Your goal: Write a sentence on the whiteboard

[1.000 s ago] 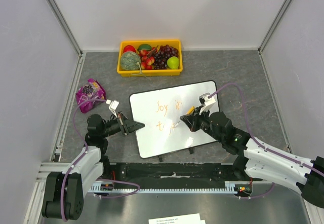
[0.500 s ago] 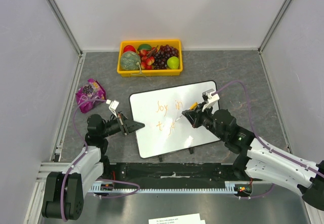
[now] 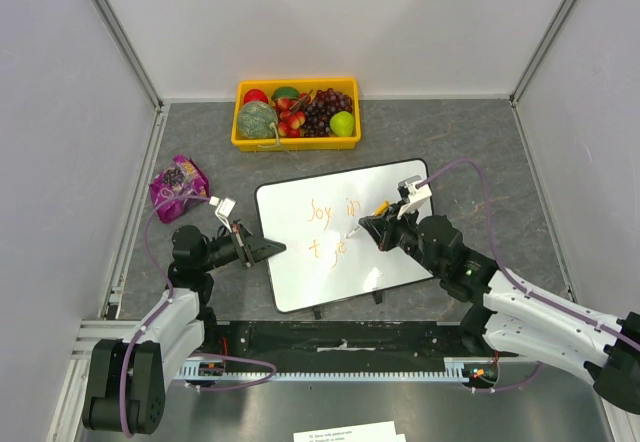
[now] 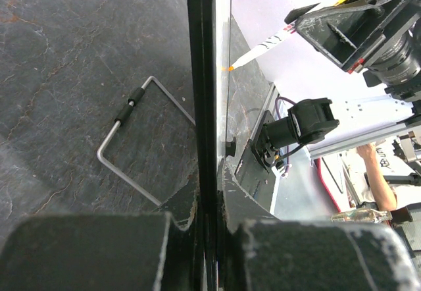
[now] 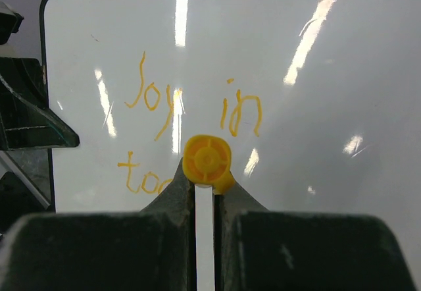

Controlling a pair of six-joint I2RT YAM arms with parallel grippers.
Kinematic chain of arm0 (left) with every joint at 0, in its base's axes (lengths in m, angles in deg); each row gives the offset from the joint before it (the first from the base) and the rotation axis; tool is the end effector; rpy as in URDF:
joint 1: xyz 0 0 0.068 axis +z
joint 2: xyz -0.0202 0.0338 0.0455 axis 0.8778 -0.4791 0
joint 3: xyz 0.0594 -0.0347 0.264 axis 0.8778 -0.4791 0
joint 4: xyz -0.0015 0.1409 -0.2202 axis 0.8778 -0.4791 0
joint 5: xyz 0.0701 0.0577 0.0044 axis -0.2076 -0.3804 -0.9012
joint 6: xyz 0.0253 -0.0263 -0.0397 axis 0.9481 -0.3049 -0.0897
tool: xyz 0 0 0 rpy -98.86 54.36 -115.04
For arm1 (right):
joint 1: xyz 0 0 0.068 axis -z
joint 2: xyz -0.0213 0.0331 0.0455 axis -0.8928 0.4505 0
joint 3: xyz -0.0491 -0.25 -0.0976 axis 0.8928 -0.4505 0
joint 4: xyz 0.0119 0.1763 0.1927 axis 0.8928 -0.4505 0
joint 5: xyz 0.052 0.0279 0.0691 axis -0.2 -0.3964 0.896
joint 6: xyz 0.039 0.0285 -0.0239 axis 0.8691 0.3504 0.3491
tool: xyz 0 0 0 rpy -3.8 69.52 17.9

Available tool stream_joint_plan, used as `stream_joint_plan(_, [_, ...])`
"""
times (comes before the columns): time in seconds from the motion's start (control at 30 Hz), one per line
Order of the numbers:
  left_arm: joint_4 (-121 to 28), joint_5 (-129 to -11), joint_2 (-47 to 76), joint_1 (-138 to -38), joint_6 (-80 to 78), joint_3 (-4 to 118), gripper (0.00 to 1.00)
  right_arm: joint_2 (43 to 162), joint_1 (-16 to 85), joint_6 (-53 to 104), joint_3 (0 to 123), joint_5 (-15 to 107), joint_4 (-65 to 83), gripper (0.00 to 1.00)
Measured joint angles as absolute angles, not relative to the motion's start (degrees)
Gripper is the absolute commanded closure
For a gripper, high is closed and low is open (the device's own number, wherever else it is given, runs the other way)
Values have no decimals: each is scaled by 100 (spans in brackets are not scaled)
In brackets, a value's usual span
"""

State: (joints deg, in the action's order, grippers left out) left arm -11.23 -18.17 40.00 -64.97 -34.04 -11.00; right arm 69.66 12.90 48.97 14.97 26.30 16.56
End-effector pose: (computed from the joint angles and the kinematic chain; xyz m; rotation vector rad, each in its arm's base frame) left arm 0.1518 -0.0403 0.1688 0.2076 1.8662 -1.4754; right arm 0.1339 0.1501 0.2659 -0.1633 1.8418 0.8256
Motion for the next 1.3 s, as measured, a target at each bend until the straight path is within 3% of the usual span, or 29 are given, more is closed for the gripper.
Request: stream_joint_plan(1.3, [-1125,-1820,3998,-6497,-3404,-1100,98,6601,1432,5037,1241,2391,1426,100])
